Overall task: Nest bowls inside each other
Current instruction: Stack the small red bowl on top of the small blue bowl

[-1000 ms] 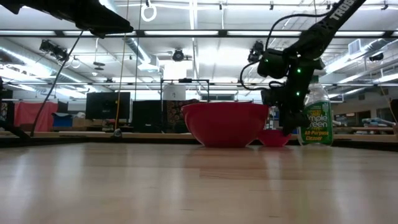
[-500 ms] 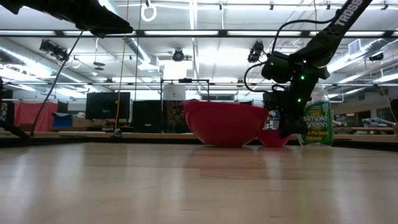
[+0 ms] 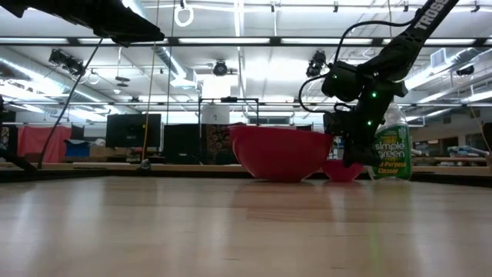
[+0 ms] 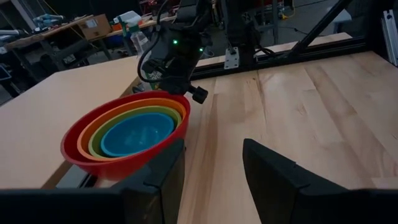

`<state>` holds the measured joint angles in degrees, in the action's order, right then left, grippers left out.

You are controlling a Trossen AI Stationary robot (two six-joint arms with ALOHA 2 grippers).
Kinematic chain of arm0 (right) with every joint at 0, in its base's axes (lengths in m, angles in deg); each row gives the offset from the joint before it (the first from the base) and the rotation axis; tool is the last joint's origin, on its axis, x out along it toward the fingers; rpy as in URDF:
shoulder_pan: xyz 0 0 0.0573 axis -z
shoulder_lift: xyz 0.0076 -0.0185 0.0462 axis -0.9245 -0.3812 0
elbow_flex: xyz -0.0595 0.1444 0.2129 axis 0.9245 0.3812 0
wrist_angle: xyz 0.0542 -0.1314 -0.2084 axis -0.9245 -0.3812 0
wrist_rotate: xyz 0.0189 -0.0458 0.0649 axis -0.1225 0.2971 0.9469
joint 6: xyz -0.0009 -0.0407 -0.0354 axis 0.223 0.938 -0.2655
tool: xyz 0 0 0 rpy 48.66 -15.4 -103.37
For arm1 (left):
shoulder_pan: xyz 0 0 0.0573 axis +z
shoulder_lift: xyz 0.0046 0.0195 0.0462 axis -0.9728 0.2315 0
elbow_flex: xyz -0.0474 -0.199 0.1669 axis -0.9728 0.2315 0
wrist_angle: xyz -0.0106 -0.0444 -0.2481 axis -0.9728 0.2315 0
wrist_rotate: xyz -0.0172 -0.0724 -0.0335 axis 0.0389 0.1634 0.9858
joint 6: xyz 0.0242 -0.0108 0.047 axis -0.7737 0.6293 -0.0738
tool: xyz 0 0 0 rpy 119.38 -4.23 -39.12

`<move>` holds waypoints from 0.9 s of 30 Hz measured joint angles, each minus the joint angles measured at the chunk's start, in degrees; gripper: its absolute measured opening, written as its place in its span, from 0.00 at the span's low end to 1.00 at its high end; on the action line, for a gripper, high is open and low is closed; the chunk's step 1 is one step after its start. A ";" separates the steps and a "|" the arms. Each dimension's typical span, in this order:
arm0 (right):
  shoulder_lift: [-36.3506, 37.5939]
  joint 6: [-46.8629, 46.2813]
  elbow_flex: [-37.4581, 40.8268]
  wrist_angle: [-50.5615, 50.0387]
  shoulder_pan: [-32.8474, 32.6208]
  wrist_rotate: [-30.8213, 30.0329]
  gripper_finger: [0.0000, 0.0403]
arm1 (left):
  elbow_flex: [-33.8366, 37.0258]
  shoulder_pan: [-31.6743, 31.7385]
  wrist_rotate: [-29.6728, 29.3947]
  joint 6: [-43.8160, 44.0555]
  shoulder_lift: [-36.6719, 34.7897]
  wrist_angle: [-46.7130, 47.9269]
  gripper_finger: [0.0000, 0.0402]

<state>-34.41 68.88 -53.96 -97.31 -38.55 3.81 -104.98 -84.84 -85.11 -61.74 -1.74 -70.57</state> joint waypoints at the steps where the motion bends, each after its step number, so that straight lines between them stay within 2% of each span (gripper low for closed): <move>1: 0.00 -0.04 0.00 0.04 -0.39 -0.10 0.04 | 0.00 0.00 0.00 0.00 0.01 -0.01 0.41; 15: 0.19 -4.23 0.02 -1.06 -7.62 -4.46 0.07 | 0.00 0.00 0.02 0.27 -0.01 0.00 0.41; 21: 2.90 -7.33 0.02 -2.75 -8.69 -5.74 0.07 | 0.00 0.00 0.01 0.28 0.02 0.00 0.41; 27: 6.59 -11.43 -0.35 -8.68 -9.99 -5.88 0.06 | 0.00 0.00 0.00 0.28 0.00 0.00 0.41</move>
<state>-27.82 57.44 -54.31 -105.99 -48.54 -2.07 -104.98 -84.84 -85.11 -61.46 -1.74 -70.57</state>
